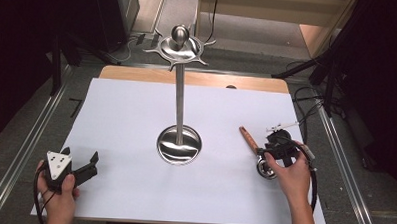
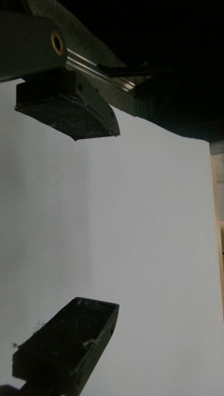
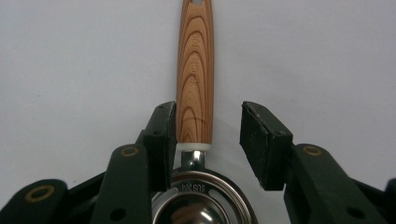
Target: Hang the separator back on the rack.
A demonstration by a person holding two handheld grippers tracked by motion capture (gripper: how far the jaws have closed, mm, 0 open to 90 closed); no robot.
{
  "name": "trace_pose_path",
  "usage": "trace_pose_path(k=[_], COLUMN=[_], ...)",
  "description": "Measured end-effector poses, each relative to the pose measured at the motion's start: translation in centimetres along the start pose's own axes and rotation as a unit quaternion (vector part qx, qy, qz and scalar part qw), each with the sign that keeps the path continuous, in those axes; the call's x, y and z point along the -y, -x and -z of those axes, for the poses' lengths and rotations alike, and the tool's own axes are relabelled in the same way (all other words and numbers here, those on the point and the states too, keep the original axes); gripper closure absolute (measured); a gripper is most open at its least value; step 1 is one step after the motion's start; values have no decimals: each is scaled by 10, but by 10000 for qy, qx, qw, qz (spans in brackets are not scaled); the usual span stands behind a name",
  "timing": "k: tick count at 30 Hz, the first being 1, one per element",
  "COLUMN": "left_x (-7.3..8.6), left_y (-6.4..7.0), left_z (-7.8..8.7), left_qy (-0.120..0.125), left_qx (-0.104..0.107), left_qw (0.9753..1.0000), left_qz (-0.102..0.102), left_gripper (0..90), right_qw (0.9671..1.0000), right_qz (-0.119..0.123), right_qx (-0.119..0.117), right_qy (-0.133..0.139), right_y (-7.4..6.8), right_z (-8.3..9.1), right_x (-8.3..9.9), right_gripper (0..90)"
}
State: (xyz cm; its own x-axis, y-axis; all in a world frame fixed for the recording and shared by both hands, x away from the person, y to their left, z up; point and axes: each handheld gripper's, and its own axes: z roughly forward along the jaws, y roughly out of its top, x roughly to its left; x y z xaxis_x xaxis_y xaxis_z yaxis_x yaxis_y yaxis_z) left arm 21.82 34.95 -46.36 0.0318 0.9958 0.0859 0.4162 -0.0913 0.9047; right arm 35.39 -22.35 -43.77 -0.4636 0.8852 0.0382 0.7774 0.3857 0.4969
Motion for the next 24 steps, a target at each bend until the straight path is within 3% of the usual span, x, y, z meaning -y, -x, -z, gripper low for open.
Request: trace_pose_path(k=[24], left_x=[0], left_y=[0], left_z=[0], left_qy=[10], left_qx=[2], left_qw=[10000], left_qz=[30], left_gripper=[141], right_qw=[9994], right_qz=[173], right_qx=[119], right_qy=[-261], right_y=[-9], right_z=[-24], right_x=[-21], right_gripper=[623])
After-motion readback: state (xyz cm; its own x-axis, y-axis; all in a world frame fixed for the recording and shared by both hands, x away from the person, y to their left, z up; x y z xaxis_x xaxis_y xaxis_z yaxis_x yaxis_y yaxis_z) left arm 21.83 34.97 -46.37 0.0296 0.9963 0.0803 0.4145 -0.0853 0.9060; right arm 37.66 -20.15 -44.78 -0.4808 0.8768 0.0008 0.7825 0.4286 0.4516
